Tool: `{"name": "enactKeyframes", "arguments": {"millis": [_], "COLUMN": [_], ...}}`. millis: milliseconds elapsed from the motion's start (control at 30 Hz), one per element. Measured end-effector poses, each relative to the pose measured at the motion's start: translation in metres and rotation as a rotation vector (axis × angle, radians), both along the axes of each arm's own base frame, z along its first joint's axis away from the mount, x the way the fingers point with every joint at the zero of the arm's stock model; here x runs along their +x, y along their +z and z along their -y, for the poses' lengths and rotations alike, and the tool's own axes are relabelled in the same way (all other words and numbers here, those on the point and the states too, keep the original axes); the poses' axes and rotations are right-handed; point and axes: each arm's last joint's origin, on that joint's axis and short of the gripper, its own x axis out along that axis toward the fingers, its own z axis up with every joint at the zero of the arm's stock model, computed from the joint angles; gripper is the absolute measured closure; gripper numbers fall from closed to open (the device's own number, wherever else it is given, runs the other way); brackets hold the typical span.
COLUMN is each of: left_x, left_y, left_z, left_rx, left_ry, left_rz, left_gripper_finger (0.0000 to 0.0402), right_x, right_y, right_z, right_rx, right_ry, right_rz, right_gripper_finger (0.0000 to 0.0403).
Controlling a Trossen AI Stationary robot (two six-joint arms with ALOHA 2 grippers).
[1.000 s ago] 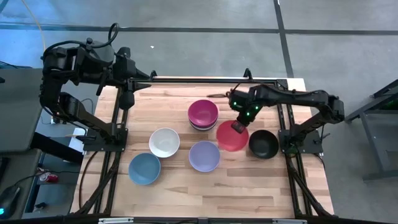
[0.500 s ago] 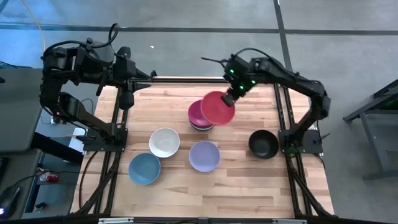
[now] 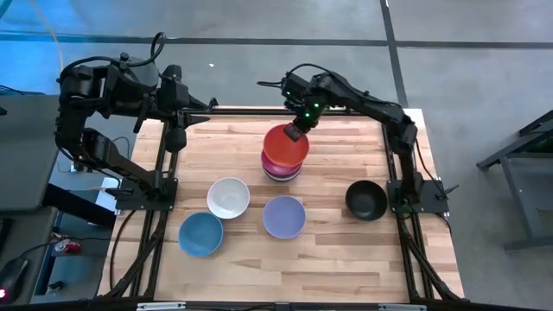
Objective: Nest bowls inside each other
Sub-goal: Stack the orange bowl on top of the pink bowl
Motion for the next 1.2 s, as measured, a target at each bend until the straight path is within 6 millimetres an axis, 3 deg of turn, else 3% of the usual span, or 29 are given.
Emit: {"name": "enactKeyframes", "arguments": {"millis": [167, 400, 767, 1200], "left_x": [0.000, 0.000, 0.000, 0.000], "left_y": [0.000, 0.000, 0.000, 0.000], "left_z": [0.000, 0.000, 0.000, 0.000], "left_rx": [0.005, 0.017, 0.018, 0.018], "left_ry": [-0.005, -0.014, -0.016, -0.016], "left_rz": [-0.003, -0.008, -0.009, -0.009], "left_gripper_finger": [0.0282, 0.0282, 0.0282, 0.0282], "right_x": [0.003, 0.000, 0.014, 0.022], "right_y": [-0.012, -0.012, -0.035, -0.049], "right_z": [0.009, 0.016, 0.013, 0.006], "right_rx": [0.018, 0.035, 0.112, 0.114], "right_ry": [-0.018, -0.063, -0.077, -0.073], "right_rz": [-0.027, -0.021, -0.069, -0.127], "right_gripper_finger": [0.0403, 0.0403, 0.0403, 0.0403]}}
